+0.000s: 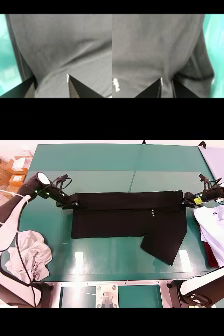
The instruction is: Fold the shirts.
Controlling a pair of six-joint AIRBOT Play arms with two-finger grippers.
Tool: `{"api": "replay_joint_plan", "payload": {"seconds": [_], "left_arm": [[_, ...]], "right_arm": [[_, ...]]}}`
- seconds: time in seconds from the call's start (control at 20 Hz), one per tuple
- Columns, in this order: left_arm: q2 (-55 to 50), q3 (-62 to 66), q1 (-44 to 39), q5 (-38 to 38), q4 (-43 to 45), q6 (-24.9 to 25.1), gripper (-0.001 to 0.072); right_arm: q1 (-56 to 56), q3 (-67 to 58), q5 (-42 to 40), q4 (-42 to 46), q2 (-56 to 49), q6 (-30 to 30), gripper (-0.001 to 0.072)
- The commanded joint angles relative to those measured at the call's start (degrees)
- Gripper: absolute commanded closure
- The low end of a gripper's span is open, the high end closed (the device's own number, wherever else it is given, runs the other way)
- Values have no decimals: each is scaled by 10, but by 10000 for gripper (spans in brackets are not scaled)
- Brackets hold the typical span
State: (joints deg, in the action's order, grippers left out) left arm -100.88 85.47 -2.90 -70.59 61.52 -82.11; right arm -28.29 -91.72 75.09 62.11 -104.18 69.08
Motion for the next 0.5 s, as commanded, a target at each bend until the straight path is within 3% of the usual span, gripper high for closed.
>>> {"api": "replay_joint_plan", "payload": {"seconds": [0.0, 0.2, 0.35, 0.45], "left_arm": [[12, 32, 0, -114, 76, -66, 254], [90, -50, 0, -163, 142, -74, 255], [209, -195, 0, -124, 181, -55, 256], [301, -307, 0, -58, 166, -81, 255]], "right_arm": [[-18, -1, 45, 1, 45, 39, 537], [-65, 85, 76, 2, 145, 60, 537], [-123, 226, 51, 2, 253, 52, 537], [-176, 323, 13, 1, 329, 43, 537]]}}
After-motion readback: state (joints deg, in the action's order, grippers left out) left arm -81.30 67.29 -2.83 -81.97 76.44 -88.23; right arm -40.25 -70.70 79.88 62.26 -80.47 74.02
